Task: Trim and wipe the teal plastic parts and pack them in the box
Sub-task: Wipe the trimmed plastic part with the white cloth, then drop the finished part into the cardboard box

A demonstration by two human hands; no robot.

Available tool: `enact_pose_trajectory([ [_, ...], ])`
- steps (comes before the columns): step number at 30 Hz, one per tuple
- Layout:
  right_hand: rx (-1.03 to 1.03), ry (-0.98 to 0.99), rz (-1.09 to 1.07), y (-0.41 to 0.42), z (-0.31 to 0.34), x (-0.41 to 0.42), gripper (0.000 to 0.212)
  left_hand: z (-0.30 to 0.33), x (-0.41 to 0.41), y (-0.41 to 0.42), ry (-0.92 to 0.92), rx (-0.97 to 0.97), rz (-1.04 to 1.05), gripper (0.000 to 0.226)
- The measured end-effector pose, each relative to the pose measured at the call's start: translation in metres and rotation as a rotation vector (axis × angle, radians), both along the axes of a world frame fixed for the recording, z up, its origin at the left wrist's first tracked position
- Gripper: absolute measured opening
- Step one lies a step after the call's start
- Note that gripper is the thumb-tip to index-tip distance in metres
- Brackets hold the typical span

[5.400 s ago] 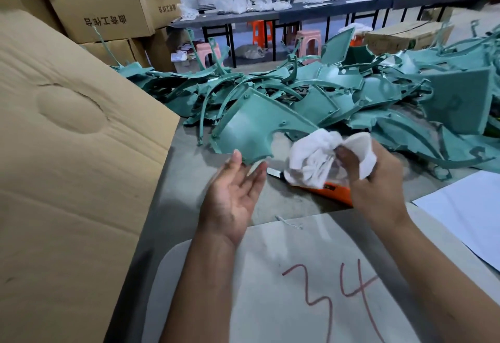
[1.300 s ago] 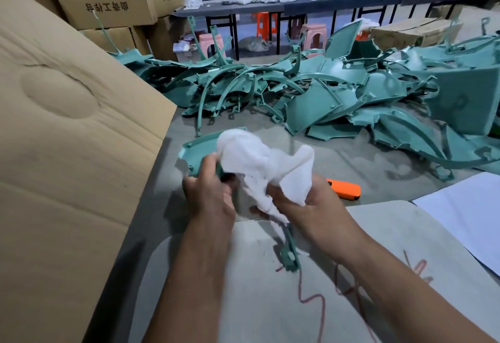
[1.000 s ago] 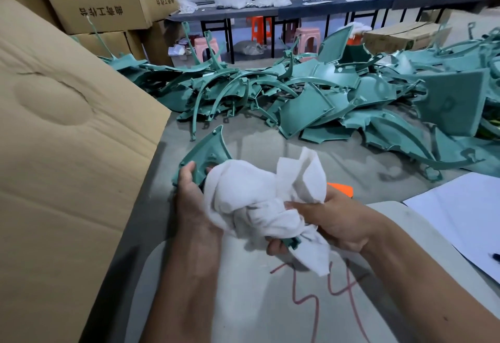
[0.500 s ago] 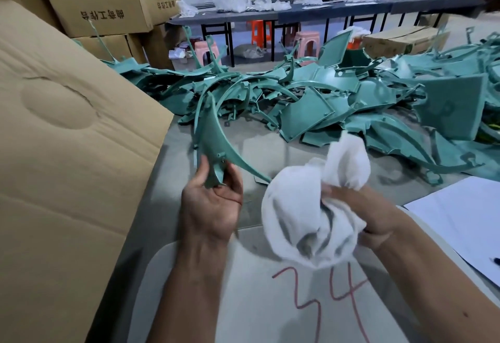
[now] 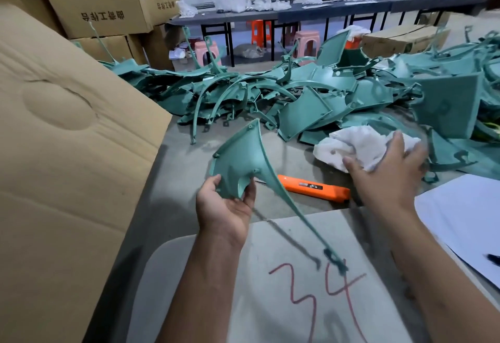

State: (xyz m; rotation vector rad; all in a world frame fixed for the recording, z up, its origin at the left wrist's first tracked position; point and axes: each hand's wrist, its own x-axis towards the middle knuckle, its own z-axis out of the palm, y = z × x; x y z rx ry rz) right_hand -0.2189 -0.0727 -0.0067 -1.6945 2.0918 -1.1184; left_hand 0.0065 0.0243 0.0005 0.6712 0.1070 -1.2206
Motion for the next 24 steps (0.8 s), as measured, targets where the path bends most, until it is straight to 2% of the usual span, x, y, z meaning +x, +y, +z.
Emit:
enact_pose_trajectory([
  [2,-0.044,0.108,0.024,0.003,0.004,0.004,0.098,0.002,-0.001,0.003,-0.033,-0.008,-0.025,0.034],
  [3,-0.109,0.099,0.058,0.004,0.006,0.005,0.092,0.004,-0.003,0.003,-0.06,-0.005,-0.027,0.032],
  [7,-0.41,-0.196,0.276,0.011,0.014,0.008,0.061,0.009,-0.02,-0.001,-0.105,0.017,0.087,0.023],
  [8,-0.449,-0.216,0.307,0.012,0.015,0.007,0.052,0.01,-0.027,-0.004,-0.105,0.032,0.125,0.023],
  [11,-0.41,-0.1,0.19,0.005,0.016,-0.002,0.037,0.022,-0.039,-0.013,-0.138,0.083,0.234,0.02],
  [14,-0.118,0.144,0.068,-0.004,0.016,-0.018,0.036,0.045,-0.042,-0.022,-0.176,0.133,0.313,0.021],
  [15,-0.11,0.172,0.059,-0.005,0.016,-0.022,0.032,0.055,-0.042,-0.024,-0.188,0.144,0.321,0.022],
  [16,-0.183,0.119,0.033,-0.004,0.017,-0.024,0.024,0.064,-0.044,-0.025,-0.197,0.155,0.324,0.021],
  [18,-0.467,-0.066,-0.052,-0.002,0.027,-0.026,0.009,0.079,-0.047,-0.027,-0.216,0.175,0.33,0.02],
  [20,-0.629,-0.095,-0.079,0.002,0.043,-0.024,0.006,0.088,-0.05,-0.027,-0.247,0.174,0.327,0.02],
  [21,-0.665,-0.099,-0.018,0.003,0.05,-0.021,0.008,0.092,-0.052,-0.027,-0.269,0.173,0.313,0.02],
  [24,-0.562,0.053,0.243,0.009,0.066,-0.002,0.021,0.108,-0.056,-0.02,-0.331,0.145,0.247,0.024],
])
